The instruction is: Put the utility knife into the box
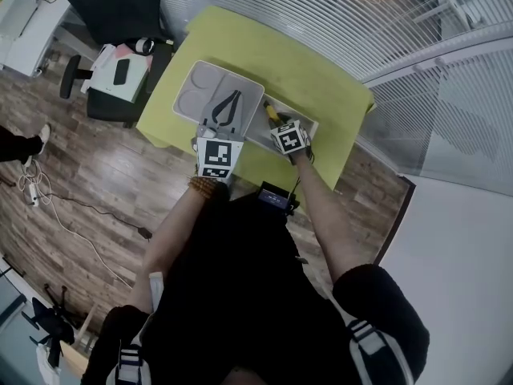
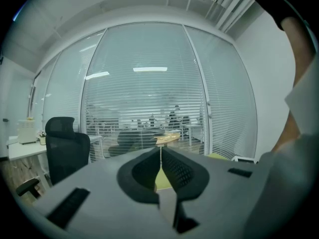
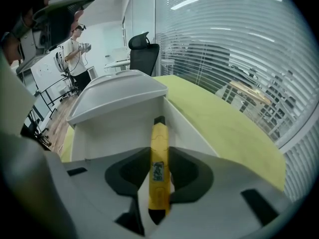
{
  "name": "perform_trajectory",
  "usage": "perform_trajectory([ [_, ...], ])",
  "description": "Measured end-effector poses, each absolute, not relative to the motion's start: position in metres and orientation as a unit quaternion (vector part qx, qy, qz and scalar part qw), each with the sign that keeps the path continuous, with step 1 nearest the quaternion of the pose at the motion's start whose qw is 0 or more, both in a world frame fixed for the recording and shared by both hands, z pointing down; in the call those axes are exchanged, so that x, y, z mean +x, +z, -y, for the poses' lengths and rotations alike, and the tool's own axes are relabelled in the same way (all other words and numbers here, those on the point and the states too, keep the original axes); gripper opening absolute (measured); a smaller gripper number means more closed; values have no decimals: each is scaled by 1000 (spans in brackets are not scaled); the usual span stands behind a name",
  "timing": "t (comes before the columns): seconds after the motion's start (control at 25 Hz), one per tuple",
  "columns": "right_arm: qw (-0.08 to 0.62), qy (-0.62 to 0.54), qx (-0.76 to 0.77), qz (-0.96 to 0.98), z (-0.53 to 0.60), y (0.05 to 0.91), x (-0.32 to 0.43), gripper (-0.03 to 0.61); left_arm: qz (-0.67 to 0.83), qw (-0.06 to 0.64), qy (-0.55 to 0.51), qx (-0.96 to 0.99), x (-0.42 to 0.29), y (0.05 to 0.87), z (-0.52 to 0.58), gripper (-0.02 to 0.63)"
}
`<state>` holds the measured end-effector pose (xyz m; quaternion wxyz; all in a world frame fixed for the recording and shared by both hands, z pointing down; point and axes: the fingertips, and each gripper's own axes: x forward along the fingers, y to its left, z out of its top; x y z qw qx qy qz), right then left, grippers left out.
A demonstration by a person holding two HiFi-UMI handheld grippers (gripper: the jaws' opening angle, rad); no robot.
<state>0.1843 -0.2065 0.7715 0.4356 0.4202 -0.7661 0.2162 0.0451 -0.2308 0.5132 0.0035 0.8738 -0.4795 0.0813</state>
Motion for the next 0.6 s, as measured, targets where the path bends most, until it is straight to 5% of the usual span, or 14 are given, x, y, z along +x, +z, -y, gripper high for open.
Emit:
perform_trajectory([
  [0.6, 456, 225, 416, 754, 203, 786, 185, 118, 480, 1, 75, 874, 44, 511, 228, 18],
])
